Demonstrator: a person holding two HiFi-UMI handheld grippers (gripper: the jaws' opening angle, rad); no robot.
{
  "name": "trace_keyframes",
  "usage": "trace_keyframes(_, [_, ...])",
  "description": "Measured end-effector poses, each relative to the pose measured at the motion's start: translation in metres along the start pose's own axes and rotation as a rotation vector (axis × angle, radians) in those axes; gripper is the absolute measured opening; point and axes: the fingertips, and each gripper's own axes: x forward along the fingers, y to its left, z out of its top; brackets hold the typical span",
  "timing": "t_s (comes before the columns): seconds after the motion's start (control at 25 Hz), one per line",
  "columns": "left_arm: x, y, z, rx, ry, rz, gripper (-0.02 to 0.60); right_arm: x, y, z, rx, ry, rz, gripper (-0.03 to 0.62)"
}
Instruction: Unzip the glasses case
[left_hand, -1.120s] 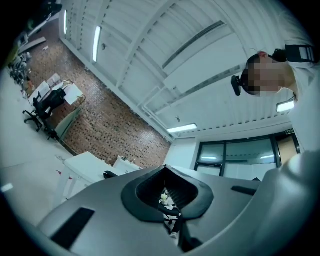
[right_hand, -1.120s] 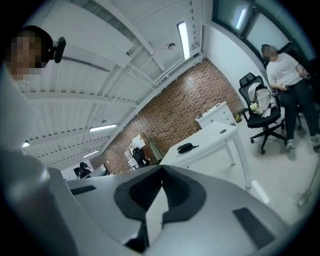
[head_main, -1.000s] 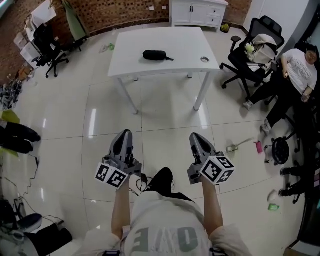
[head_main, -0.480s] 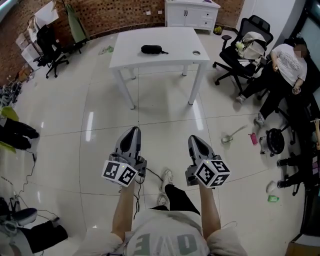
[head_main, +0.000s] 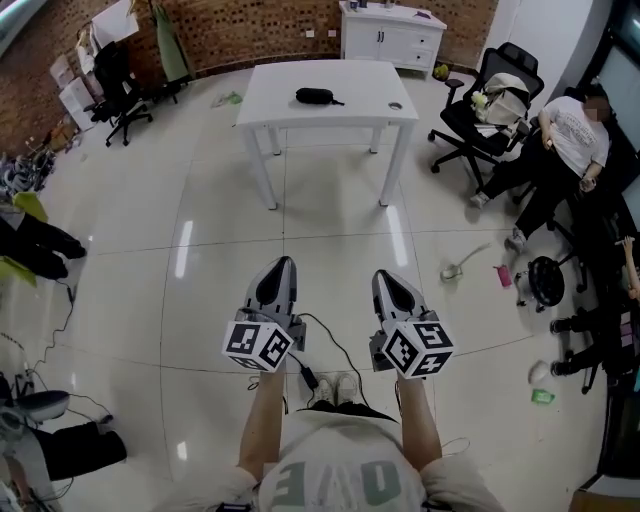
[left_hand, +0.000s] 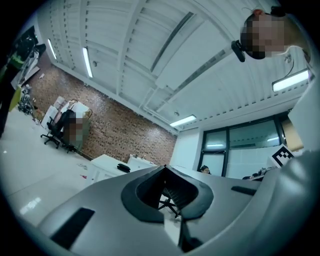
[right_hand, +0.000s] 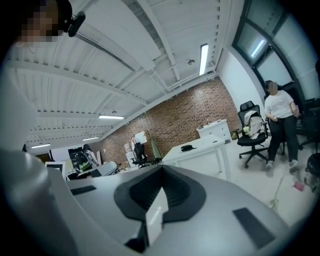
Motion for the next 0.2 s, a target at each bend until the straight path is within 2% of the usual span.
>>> trace_keyframes(0.2, [-0.012,-0.017,0.002,-0.007,-0.005,0.028,0.003,-0.024,0.014,-0.004,-0.032,0.015,0.037,0.000])
